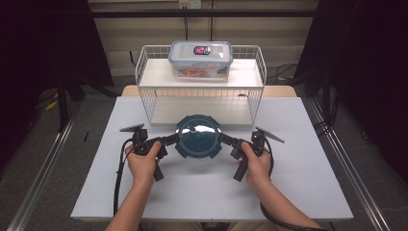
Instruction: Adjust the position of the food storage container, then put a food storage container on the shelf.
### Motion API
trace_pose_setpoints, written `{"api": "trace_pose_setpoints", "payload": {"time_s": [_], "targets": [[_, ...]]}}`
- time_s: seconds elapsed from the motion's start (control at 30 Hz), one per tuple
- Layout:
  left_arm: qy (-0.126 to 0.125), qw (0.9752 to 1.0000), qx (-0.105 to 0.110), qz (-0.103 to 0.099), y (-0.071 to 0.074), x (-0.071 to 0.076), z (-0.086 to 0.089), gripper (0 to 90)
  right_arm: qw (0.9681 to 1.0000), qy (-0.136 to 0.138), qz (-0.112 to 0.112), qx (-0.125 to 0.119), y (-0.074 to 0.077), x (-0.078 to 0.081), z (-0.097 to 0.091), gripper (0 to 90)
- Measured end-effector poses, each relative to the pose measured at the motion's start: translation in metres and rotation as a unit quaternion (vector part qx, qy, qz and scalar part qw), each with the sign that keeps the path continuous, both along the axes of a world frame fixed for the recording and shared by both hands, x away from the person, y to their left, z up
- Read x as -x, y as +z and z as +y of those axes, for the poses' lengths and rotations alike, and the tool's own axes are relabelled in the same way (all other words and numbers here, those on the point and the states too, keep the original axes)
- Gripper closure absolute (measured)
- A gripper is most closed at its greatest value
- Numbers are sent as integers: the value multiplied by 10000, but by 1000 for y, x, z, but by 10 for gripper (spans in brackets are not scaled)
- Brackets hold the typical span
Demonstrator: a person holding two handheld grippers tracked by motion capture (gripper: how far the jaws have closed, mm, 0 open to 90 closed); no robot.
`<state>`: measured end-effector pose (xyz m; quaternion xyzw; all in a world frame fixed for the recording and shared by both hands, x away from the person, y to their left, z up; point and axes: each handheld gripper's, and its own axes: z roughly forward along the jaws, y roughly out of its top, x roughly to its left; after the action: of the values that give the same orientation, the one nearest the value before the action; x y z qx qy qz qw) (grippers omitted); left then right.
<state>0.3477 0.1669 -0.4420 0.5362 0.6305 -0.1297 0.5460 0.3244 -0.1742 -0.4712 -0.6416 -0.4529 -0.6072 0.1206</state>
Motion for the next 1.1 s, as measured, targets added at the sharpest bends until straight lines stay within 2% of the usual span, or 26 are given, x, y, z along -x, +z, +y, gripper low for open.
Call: {"api": "trace_pose_setpoints", "payload": {"time_s": [0.1,0.27,0.3,0.33,0.37,0.43,0.47,0.5,0.53,0.6,0.73,0.83,0.9,0.97,1.1], "targets": [[-23,9999,-83,-89,5,1,-1,749,10000,-17,-27,-51,2,1,-1,753],[17,9999,-44,-148,11,2,-3,749,9999,-49,-60,-123,8,3,-2,753],[-7,9998,-136,-119,13,3,-2,749,9999,-55,-127,-80,8,3,-2,753],[6,9998,-2,-184,13,3,-2,749,9999,-33,-128,-72,10,3,-2,753],[34,9998,8,-187,15,4,-2,749,9998,-54,-150,-94,12,4,-2,753],[2,9998,-109,-187,20,4,0,749,9997,-68,-215,-110,14,4,-1,753],[21,9997,-2,-259,20,5,-1,749,9996,-69,-228,-158,17,5,-1,753],[79,9997,-85,-229,23,5,-1,749,9996,-78,-254,-132,17,5,-1,753],[-20,9995,-1,-312,24,5,1,749,9994,-68,-283,-164,20,5,0,754],[74,9994,-13,-328,29,6,0,749,9994,-68,-300,-182,24,5,0,753],[9,9989,72,-457,38,5,1,749,9991,-61,-371,-182,35,4,0,754],[31,9987,37,-500,51,4,0,749,9987,-90,-443,-214,45,5,-1,754],[8,9982,103,-588,57,4,0,749,9986,-102,-454,-252,52,5,-1,754],[34,9978,125,-654,66,2,1,749,9978,-141,-592,-267,60,4,0,755],[60,9971,194,-735,79,0,3,749,9972,-106,-647,-351,77,1,1,755]]}}
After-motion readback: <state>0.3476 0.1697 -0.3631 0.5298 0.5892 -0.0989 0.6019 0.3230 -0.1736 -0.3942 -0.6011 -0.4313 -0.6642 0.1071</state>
